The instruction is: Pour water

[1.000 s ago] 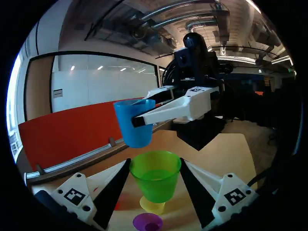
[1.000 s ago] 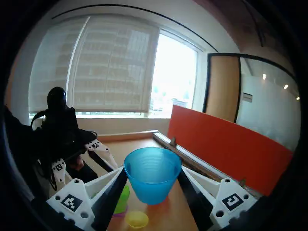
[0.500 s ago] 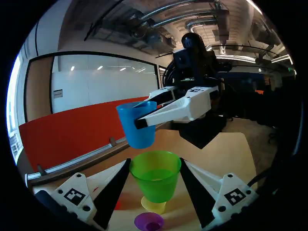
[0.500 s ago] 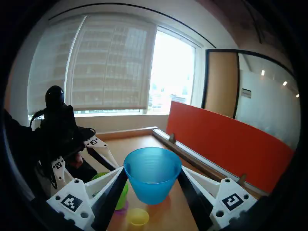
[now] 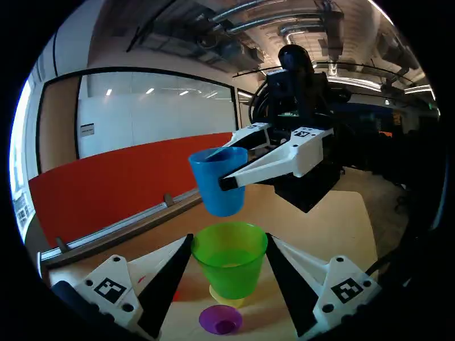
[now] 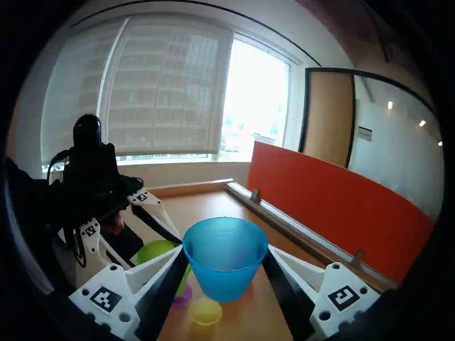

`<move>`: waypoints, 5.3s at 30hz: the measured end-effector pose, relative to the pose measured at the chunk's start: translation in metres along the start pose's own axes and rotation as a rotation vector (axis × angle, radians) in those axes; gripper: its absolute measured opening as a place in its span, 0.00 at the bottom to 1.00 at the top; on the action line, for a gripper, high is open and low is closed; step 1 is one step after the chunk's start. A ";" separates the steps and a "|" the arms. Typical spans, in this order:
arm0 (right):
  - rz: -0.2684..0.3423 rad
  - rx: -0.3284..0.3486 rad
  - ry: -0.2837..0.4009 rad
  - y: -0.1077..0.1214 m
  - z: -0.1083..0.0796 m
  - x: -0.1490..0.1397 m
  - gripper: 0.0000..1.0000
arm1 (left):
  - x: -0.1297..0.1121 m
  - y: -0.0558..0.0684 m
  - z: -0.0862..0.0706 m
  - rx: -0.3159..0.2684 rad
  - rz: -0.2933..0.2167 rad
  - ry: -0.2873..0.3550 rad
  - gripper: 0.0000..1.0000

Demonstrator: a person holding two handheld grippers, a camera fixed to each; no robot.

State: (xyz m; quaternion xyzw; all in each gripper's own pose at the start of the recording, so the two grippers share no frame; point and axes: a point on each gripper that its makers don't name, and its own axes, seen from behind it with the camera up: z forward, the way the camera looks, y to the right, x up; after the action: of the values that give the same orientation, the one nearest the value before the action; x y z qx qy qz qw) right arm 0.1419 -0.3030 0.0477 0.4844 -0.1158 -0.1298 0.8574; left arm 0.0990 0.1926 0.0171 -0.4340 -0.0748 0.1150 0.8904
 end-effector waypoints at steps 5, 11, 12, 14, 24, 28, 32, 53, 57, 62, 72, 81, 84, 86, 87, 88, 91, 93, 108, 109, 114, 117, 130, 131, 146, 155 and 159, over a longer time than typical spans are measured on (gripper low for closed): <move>0.002 0.012 -0.022 -0.004 -0.004 -0.010 0.90 | -0.007 0.001 0.000 -0.004 0.005 -0.033 0.90; 0.011 0.021 -0.045 -0.007 -0.007 -0.027 0.90 | -0.019 0.008 0.002 -0.024 0.003 -0.077 0.90; 0.013 0.022 -0.050 -0.007 -0.008 -0.030 0.90 | -0.021 0.010 0.002 -0.030 0.001 -0.083 0.90; 0.018 0.027 -0.058 -0.008 -0.010 -0.036 0.90 | -0.023 0.013 0.001 -0.040 -0.004 -0.087 0.90; 0.027 0.046 -0.092 -0.016 -0.016 -0.060 0.90 | -0.033 0.022 -0.003 -0.062 0.013 -0.130 0.90; 0.035 0.056 -0.102 -0.018 -0.018 -0.068 0.90 | -0.035 0.031 -0.004 -0.078 0.016 -0.141 0.90; 0.032 0.067 -0.113 -0.022 -0.020 -0.076 0.90 | -0.040 0.036 -0.006 -0.086 0.019 -0.154 0.90; -0.007 0.112 -0.211 -0.046 -0.026 -0.135 0.90 | -0.077 0.062 -0.019 -0.109 0.006 -0.212 0.90; -0.011 0.124 -0.228 -0.051 -0.026 -0.148 0.90 | -0.089 0.068 -0.020 -0.115 0.006 -0.232 0.90; -0.015 0.135 -0.252 -0.056 -0.026 -0.164 0.90 | -0.103 0.074 -0.022 -0.120 0.008 -0.255 0.90; -0.020 0.165 -0.290 -0.070 -0.027 -0.195 0.90 | -0.124 0.084 -0.025 -0.123 -0.011 -0.274 0.90; 0.001 0.186 -0.312 -0.081 -0.029 -0.216 0.91 | -0.136 0.094 -0.027 -0.127 -0.041 -0.275 0.90; 0.005 0.187 -0.321 -0.083 -0.029 -0.223 0.91 | -0.142 0.096 -0.027 -0.127 -0.043 -0.280 0.90; 0.009 0.189 -0.329 -0.084 -0.029 -0.227 0.91 | -0.145 0.098 -0.027 -0.128 -0.041 -0.285 0.90; 0.012 0.191 -0.333 -0.085 -0.030 -0.229 0.91 | -0.147 0.098 -0.027 -0.129 -0.041 -0.289 0.90; 0.013 0.191 -0.337 -0.085 -0.030 -0.231 0.91 | -0.149 0.099 -0.027 -0.130 -0.041 -0.292 0.90; 0.016 0.191 -0.349 -0.086 -0.031 -0.237 0.91 | -0.154 0.101 -0.026 -0.134 -0.045 -0.302 0.90; 0.017 0.190 -0.356 -0.086 -0.032 -0.240 0.91 | -0.157 0.102 -0.025 -0.135 -0.049 -0.308 0.90; 0.008 0.187 -0.393 -0.088 -0.037 -0.263 0.91 | -0.178 0.098 -0.021 -0.126 -0.024 -0.343 0.90; 0.007 0.187 -0.394 -0.088 -0.038 -0.264 0.91 | -0.179 0.098 -0.021 -0.127 -0.019 -0.345 0.90; 0.006 0.186 -0.399 -0.087 -0.039 -0.267 0.91 | -0.184 0.097 -0.021 -0.126 -0.001 -0.354 0.90; 0.003 0.186 -0.402 -0.087 -0.039 -0.269 0.91 | -0.187 0.096 -0.021 -0.124 -0.001 -0.359 0.90; 0.003 0.196 -0.409 -0.092 -0.037 -0.275 0.91 | -0.195 0.095 -0.022 -0.121 0.014 -0.356 0.90; 0.003 0.196 -0.410 -0.093 -0.037 -0.276 0.91 | -0.195 0.095 -0.022 -0.122 0.015 -0.355 0.90; 0.015 0.199 -0.413 -0.096 -0.038 -0.286 0.91 | -0.196 0.096 -0.025 -0.117 0.012 -0.342 0.91; 0.007 0.195 -0.425 -0.096 -0.042 -0.294 0.91 | -0.197 0.096 -0.025 -0.114 0.005 -0.338 0.90; 0.000 0.195 -0.434 -0.098 -0.043 -0.300 0.91 | -0.197 0.097 -0.025 -0.113 0.003 -0.340 0.91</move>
State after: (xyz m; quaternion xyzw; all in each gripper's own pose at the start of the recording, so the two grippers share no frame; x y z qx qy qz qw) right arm -0.1367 -0.2170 -0.0797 0.5258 -0.3092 -0.2192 0.7615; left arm -0.0986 0.1786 -0.0810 -0.4578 -0.2300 0.1836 0.8390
